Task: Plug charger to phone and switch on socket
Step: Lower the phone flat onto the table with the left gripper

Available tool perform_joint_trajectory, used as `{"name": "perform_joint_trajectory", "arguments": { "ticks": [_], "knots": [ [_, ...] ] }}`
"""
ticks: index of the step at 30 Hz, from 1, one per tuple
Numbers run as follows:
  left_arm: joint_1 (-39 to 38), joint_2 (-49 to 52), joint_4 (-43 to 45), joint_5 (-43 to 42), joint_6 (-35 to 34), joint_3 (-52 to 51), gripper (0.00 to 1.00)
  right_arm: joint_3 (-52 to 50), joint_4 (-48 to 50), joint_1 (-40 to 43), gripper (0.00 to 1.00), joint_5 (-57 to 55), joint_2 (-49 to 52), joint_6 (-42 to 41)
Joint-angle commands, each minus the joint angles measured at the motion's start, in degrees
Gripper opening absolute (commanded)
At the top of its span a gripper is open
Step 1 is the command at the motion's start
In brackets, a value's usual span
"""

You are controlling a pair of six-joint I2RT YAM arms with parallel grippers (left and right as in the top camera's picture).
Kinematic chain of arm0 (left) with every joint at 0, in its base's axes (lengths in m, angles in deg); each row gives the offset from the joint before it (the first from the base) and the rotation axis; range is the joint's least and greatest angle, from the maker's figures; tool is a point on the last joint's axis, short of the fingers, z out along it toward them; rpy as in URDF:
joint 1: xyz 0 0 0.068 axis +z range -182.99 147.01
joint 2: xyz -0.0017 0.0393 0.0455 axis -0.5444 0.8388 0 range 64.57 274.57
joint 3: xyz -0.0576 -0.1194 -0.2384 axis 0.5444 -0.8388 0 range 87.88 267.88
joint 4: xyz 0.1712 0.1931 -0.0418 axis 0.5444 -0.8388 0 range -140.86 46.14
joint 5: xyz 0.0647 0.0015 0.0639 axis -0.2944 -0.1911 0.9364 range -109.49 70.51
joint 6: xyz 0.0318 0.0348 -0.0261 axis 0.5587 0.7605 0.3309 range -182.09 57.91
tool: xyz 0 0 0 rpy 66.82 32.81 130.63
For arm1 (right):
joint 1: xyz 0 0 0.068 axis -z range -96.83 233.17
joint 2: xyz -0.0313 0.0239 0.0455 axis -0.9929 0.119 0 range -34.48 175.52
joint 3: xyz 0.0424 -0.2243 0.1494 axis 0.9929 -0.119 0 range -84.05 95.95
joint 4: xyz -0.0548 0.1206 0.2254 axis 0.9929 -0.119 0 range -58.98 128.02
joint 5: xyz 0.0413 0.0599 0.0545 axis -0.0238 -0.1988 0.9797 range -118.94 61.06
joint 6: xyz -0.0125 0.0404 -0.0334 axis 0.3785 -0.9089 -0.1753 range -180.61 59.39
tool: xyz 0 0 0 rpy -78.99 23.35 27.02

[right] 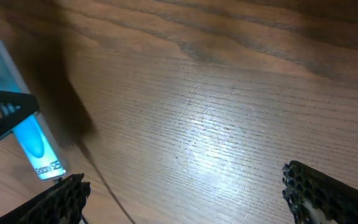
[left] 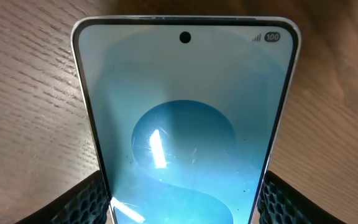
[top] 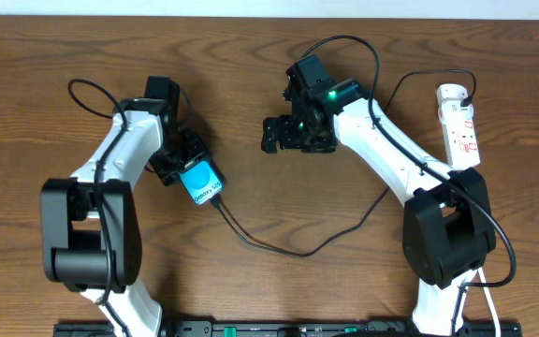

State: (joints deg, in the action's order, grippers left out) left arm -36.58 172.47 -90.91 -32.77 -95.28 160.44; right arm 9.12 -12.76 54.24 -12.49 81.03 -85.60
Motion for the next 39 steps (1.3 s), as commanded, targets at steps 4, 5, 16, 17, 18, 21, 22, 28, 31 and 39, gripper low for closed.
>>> {"name": "perform_joint_trajectory", "arguments": {
  "ticks": [4, 5, 16, 17, 18, 21, 22, 28, 31, 39],
  "knots": [
    [-0.13, 4.20, 0.52, 0.87, -0.48, -0.35, 0.08, 0.74, -0.09, 0.13, 0.99, -0.52, -0.04, 0.87],
    [-0.13, 4.35, 0.72, 0.87, -0.48, -0.35, 0.07, 0.74, -0.09, 0.13, 0.99, -0.55, -0.04, 0.87],
    [-0.13, 4.42, 1.11, 0.92, -0.48, -0.35, 0.07, 0.74, -0.11, 0.11, 0.99, -1.11, -0.04, 0.85],
    [-0.13, 4.42, 1.11, 0.92, -0.50, -0.35, 0.07, 0.74, -0.11, 0.11, 0.99, -1.11, -0.04, 0.85],
    [-0.13, 4.42, 1.11, 0.92, -0.50, -0.35, 0.07, 0.74, -0.11, 0.13, 0.99, -1.11, -0.04, 0.85],
    [-0.13, 4.42, 1.11, 0.92, -0.50, -0.35, 0.07, 0.74, -0.11, 0.13, 0.99, -1.11, -0.04, 0.85],
    [-0.13, 4.42, 1.14, 0.94, -0.48, -0.35, 0.07, 0.74, -0.13, 0.11, 0.99, -1.09, -0.04, 0.85],
    [-0.13, 4.42, 1.14, 0.94, -0.46, -0.35, 0.07, 0.74, -0.31, 0.11, 0.99, -1.09, -0.04, 0.87],
    [-0.13, 4.42, 1.14, 0.94, -0.46, -0.35, 0.07, 0.74, -0.35, 0.11, 0.99, -1.07, -0.04, 0.85],
    [-0.13, 4.42, 1.14, 0.94, -0.48, -0.35, 0.07, 0.74, -0.50, 0.11, 0.99, -1.07, -0.04, 0.85]
  ]
}}
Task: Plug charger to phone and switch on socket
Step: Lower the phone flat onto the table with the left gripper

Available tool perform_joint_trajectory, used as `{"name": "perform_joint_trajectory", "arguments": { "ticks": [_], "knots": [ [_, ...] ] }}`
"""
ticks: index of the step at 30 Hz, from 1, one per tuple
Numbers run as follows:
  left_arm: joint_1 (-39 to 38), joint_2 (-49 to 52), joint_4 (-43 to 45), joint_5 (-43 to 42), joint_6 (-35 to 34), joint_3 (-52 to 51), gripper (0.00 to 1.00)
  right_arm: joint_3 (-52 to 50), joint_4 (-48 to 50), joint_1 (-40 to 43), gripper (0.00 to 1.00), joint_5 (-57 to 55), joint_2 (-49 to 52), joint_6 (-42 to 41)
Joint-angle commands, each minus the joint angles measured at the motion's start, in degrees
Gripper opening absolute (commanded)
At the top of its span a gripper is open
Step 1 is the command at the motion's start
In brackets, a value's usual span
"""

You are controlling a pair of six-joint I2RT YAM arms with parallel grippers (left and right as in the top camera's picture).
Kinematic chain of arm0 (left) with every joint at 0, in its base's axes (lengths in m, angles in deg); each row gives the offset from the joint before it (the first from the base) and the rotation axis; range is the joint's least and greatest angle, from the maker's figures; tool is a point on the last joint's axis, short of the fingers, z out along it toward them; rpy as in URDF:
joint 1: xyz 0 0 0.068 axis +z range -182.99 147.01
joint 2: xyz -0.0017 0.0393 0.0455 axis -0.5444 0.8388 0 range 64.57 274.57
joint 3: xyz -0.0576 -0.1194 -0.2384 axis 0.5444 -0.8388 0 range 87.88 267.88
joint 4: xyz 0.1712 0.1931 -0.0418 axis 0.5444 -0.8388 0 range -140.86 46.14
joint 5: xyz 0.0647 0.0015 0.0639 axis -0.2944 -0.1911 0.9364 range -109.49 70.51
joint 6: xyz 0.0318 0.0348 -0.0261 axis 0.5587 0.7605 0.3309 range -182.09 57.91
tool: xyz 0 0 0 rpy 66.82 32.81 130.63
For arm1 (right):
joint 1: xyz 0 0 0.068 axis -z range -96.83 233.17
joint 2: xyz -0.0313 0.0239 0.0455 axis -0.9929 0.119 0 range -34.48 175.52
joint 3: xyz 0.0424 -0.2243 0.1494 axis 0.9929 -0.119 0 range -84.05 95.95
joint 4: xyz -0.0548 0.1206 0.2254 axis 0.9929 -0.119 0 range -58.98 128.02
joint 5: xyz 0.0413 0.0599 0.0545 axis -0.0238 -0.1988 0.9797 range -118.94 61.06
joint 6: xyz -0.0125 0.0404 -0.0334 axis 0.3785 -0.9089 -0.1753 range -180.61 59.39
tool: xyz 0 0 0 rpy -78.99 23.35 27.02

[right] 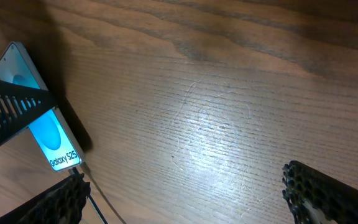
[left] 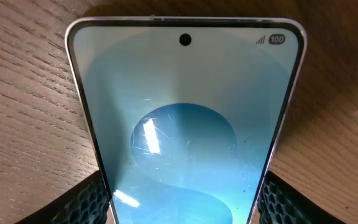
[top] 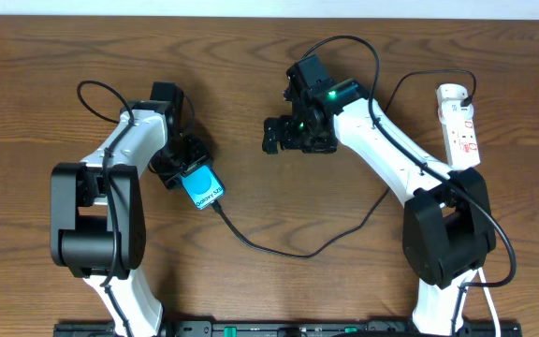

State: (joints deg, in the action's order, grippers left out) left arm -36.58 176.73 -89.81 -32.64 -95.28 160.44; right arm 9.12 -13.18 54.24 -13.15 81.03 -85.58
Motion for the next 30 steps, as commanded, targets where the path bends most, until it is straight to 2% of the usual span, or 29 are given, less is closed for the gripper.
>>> {"name": "perform_joint_trajectory", "arguments": {
  "ticks": [1, 30],
  "knots": [
    [-0.13, 0.15, 0.02, 0.81, -0.48, -0.35, 0.07, 0.74, -0.11, 0.11, 0.99, -0.39, -0.04, 0.83],
    [-0.13, 0.17, -0.20, 2.45, -2.03, -0.35, 0.06, 0.74, -0.92, 0.04, 0.98, -0.42, -0.04, 0.83]
  ]
}}
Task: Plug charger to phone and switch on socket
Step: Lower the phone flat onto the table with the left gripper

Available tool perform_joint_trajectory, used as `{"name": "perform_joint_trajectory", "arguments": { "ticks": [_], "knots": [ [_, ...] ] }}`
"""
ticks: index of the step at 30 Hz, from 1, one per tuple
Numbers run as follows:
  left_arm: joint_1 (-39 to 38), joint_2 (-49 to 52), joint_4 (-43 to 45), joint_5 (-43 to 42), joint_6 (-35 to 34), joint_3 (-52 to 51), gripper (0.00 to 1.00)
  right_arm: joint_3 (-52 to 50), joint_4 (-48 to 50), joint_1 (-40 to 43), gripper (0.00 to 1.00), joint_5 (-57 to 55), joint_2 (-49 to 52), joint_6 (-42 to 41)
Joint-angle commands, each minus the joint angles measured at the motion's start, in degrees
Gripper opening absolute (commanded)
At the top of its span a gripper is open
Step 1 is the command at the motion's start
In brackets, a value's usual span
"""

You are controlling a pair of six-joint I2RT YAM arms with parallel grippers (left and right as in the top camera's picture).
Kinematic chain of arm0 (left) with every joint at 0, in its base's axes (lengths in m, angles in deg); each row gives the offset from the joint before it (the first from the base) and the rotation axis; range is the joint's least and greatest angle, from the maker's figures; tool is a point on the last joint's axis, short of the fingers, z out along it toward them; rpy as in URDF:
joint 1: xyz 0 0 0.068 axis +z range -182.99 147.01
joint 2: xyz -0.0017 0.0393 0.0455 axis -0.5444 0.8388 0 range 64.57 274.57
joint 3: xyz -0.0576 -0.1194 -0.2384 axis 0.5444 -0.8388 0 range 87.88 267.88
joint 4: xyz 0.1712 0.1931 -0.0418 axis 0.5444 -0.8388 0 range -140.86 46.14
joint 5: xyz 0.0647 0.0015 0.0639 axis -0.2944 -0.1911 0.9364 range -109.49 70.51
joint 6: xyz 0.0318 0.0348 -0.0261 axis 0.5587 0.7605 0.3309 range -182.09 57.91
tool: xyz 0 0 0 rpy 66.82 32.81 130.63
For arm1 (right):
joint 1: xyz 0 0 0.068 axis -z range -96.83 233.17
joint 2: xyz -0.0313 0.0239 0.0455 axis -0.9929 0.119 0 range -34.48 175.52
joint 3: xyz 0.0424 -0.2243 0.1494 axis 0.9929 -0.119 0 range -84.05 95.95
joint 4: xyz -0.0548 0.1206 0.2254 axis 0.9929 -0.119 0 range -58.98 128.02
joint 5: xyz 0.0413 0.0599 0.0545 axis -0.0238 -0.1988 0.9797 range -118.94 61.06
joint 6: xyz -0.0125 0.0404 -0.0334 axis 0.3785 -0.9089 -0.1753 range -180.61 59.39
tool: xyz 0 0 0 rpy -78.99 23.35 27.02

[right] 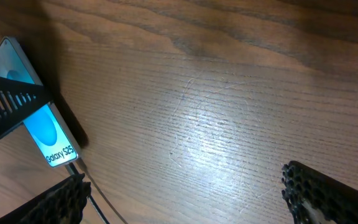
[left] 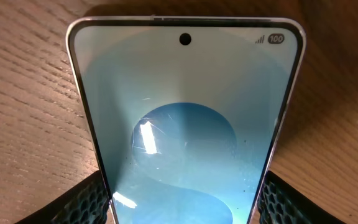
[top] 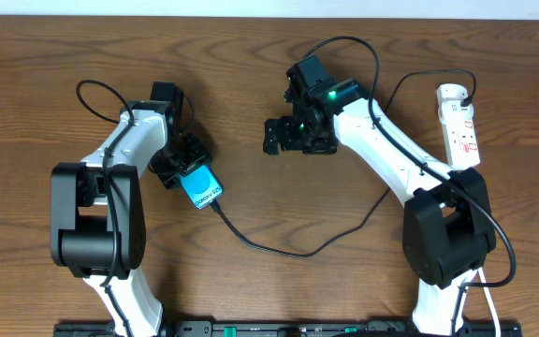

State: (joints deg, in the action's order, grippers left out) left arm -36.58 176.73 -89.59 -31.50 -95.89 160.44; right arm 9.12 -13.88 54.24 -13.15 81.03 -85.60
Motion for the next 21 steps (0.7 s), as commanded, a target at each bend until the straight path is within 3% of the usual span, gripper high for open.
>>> {"name": "perform_joint_trajectory", "arguments": {
  "ticks": [1, 8, 12, 21],
  "knots": [
    [-0.13, 0.17, -0.59, 1.84, -2.14, -0.35, 0.07, 0.74, -0.20, 0.04, 0.99, -0.42, -0.04, 0.85],
    [-0.13, 0.17, -1.31, 3.98, -4.22, -0.35, 0.08, 0.74, -0.24, 0.02, 0.98, -0.39, -0.04, 0.85],
    [-0.13, 0.17, -1.31, 3.96, -4.17, -0.35, 0.29, 0.74, -0.24, 0.00, 0.98, -0.39, -0.04, 0.85],
    [-0.13, 0.17, -1.31, 3.93, -3.96, -0.35, 0.62, 0.74, -0.26, -0.02, 0.98, -0.39, -0.04, 0.85]
  ]
}}
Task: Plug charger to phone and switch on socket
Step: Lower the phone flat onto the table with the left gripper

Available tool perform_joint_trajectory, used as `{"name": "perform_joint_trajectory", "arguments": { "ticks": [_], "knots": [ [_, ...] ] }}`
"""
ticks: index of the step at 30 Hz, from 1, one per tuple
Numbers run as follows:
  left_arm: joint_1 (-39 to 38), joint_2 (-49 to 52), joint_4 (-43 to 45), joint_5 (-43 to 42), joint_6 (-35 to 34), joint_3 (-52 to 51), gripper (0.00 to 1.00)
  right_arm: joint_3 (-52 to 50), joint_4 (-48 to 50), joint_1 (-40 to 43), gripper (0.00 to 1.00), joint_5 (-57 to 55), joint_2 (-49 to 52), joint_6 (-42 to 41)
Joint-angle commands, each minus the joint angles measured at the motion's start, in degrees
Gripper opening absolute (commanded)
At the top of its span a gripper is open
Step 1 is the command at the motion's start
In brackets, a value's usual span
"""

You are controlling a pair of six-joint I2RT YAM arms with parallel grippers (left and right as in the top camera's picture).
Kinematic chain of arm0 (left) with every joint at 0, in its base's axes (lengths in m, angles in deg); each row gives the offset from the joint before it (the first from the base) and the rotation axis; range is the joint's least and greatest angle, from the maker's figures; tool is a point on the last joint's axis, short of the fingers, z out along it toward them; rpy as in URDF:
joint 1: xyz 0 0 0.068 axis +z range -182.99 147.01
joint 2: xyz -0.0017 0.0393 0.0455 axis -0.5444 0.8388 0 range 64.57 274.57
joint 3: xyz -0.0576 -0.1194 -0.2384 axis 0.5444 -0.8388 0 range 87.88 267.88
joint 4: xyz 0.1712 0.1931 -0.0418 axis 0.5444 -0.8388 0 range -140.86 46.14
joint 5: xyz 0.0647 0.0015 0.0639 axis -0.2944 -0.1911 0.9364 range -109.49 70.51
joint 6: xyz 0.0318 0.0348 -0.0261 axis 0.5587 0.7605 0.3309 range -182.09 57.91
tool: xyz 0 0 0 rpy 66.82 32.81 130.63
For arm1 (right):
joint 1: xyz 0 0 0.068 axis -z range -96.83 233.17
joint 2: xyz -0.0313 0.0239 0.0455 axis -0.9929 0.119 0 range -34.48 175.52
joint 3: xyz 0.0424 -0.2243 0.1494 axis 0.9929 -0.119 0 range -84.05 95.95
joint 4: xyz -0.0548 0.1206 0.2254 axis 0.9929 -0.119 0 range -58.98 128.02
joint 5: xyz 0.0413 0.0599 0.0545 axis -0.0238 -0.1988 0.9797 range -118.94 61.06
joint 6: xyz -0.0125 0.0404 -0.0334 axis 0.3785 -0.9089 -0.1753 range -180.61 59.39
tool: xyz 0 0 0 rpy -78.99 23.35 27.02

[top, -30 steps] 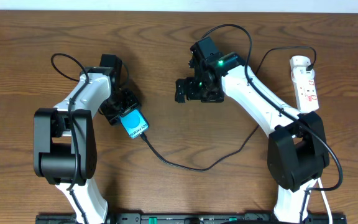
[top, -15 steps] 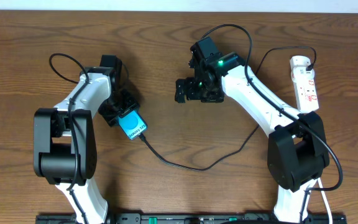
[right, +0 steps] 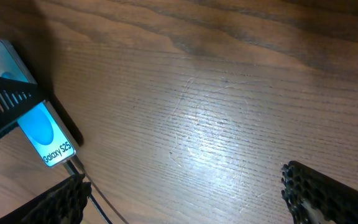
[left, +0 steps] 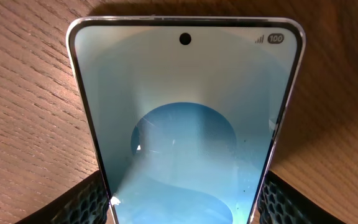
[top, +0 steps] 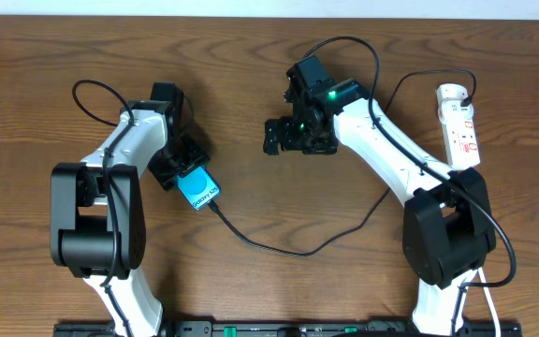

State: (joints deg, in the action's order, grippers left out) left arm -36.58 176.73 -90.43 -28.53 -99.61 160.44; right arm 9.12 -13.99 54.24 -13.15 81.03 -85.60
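Observation:
The phone (top: 200, 189), its blue screen lit and reading "Galaxy S25", is low over the wooden table at centre left. My left gripper (top: 182, 174) is shut on its sides; in the left wrist view the phone (left: 185, 118) fills the frame between the two black fingers (left: 89, 200). A black charger cable (top: 279, 249) is plugged into the phone's lower end and runs right towards the white socket strip (top: 460, 120). My right gripper (top: 284, 137) hangs open and empty over the table's middle; its camera shows the phone (right: 42, 132) and cable (right: 87, 190) at left.
The socket strip lies at the far right edge, with another black lead looping from its top end. The cable curves across the table's front middle, between the two arm bases. Bare wood lies under the right gripper.
The phone in my left gripper has shifted very slightly to the left. The right arm has not moved, and its gripper is still open.
At the oldest moment my left gripper held the phone with the cable plugged in, and the right gripper hung open at centre. Afterwards the left arm had swung its elbow in, the phone a little lower. Since then only small shifts of the phone show.

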Motion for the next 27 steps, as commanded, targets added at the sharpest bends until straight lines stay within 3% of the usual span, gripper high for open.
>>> {"name": "perform_joint_trajectory", "arguments": {
  "ticks": [1, 4, 8, 27],
  "knots": [
    [-0.13, 0.17, -0.48, 0.96, -0.24, -0.35, 0.65, 0.74, -0.15, -0.02, 0.98, -0.39, -0.04, 0.85],
    [-0.13, 0.17, -0.50, 0.96, -0.24, -0.35, 0.82, 0.74, -0.15, -0.02, 0.98, -0.37, -0.04, 0.85],
    [-0.13, 0.17, -0.50, 0.94, -0.22, -0.35, 0.93, 0.74, -0.22, -0.02, 0.98, -0.35, -0.04, 0.85],
    [0.02, -4.39, -0.87, 0.98, 0.39, 0.92, 0.95, 0.76, -1.86, 2.01, 0.99, 0.02, -0.17, 0.83]
  ]
}}
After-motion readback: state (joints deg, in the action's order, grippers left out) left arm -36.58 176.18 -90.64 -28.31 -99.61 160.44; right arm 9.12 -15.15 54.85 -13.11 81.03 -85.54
